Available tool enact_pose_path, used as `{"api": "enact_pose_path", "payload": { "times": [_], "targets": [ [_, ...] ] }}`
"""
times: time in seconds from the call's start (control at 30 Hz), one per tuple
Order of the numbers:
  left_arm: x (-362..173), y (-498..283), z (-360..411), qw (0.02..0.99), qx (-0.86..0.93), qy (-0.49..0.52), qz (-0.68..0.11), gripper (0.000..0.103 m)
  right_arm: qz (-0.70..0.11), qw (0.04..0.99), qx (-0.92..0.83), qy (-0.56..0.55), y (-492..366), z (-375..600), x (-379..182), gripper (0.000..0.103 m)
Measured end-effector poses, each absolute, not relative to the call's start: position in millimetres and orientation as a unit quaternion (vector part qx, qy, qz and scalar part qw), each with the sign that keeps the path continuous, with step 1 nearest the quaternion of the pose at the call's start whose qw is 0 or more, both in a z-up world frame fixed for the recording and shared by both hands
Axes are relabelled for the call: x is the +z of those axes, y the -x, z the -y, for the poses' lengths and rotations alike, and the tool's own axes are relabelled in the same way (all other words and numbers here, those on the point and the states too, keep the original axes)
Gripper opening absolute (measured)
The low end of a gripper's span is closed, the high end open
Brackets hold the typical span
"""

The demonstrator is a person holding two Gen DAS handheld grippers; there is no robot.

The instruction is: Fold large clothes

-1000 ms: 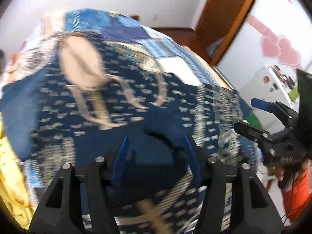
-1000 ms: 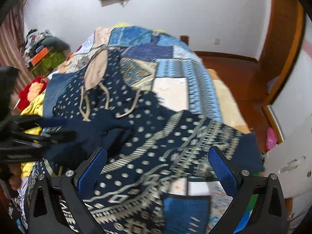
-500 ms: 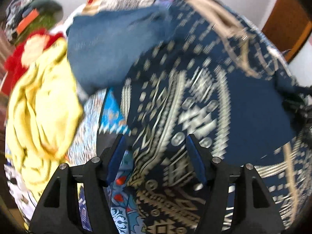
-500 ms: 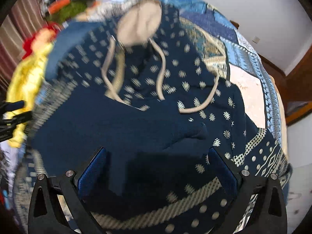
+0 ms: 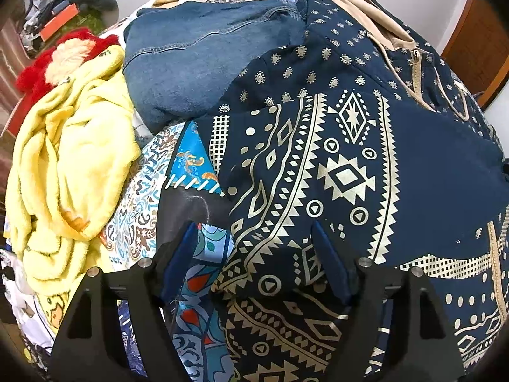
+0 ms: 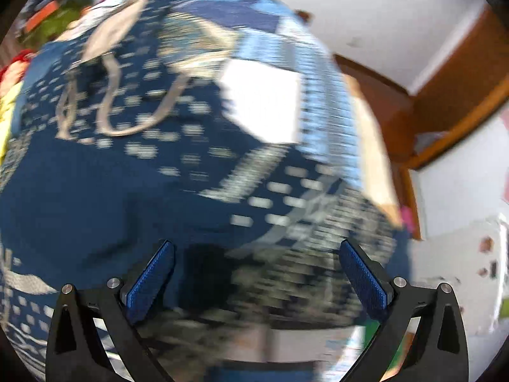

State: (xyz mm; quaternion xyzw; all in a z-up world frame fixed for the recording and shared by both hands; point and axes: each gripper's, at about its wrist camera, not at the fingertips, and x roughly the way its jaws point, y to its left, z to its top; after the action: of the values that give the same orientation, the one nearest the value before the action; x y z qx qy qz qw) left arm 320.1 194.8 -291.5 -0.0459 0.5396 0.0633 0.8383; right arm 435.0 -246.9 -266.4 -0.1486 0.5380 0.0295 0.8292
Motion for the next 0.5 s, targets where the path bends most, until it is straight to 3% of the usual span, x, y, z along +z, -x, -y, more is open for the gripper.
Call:
{"api": "enact_pose_path", "payload": {
  "times": [0.33, 0.5],
  "targets": [
    [-245.8, -327.2, -158.0, 0.850, 0.048, -0.005, -0.525, 0.074, -0.498, 0.865, 0.004, 0.054, -392.9, 340.4, -215.1, 0.102],
    [-212.8, -344.0, -123.3, 0.872, 0.018, -0.006, -0.489, 0.074, -0.502, 0.864, 0.014, -0.022, -371.9, 375.1, -221.2, 0.102]
  ]
}}
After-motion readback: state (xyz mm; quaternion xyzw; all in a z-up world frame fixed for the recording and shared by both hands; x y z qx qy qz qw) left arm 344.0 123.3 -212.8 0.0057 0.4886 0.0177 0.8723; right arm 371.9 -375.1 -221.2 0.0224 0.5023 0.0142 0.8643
